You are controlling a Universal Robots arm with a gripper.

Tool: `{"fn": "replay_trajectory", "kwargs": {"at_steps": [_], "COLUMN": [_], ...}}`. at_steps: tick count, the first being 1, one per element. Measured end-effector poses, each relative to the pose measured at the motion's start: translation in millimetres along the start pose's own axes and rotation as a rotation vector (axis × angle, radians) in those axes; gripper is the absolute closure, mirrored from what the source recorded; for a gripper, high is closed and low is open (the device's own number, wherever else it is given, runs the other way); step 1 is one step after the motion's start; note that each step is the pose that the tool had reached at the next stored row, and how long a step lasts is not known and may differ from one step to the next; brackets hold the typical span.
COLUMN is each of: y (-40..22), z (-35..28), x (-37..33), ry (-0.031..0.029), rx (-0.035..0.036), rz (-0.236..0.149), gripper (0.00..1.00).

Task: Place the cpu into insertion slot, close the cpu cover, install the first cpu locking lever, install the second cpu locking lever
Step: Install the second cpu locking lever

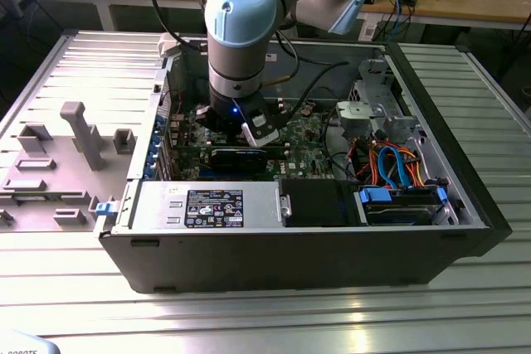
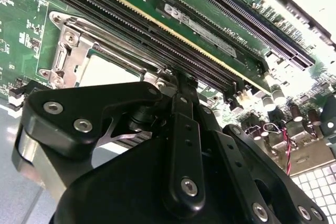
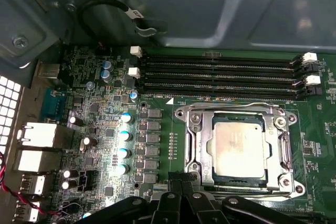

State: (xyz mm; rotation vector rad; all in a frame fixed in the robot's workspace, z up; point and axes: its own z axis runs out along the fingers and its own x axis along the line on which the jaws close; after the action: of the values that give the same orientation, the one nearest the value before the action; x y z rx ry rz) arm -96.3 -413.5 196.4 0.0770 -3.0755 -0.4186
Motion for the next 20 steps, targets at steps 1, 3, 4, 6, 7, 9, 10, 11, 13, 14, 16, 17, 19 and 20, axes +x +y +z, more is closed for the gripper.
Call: {"fn": "replay_trajectory", "kwargs": {"at_steps": [1,3,4,6,7,9,10,11,13,14,16,17,19,20], "y": [0.0,0.0,0.0,0.1,0.2,0.6,0.8,1.0,1.3,1.6,2.0,2.4,3.8,4.3], "z": [0.0,0.1,0.1,-0.1,-0.5,-2.1,-2.6,-3.2,-4.6,-5.7,-7.2,-8.5,-13.5,-15.6], "x": [0.0,0.1,0.1,0.3,0.4,0.4,0.4,0.5,0.6,0.7,0.7,0.8,0.9,1.0], "ry": [-0.0001,-0.0001,0.0,0.0001,0.0,0.0,-0.0001,-0.0001,0.0,0.0001,0.0001,0.0001,0.0001,0.0001], "rx": [-0.0001,0.0013,0.0043,0.0058,0.0059,0.0059,0.0055,0.0055,0.0058,0.0058,0.0059,0.0058,0.0059,0.006], "rz": [0.0,0.0,0.0,0.0,0.0,0.0,0.0,0.0,0.0,0.0,0.0,0.0,0.0,0.0], "gripper": [0.89,0.89,0.89,0.89,0.89,0.89,0.89,0.89,0.89,0.89,0.89,0.89,0.89,0.89]}}
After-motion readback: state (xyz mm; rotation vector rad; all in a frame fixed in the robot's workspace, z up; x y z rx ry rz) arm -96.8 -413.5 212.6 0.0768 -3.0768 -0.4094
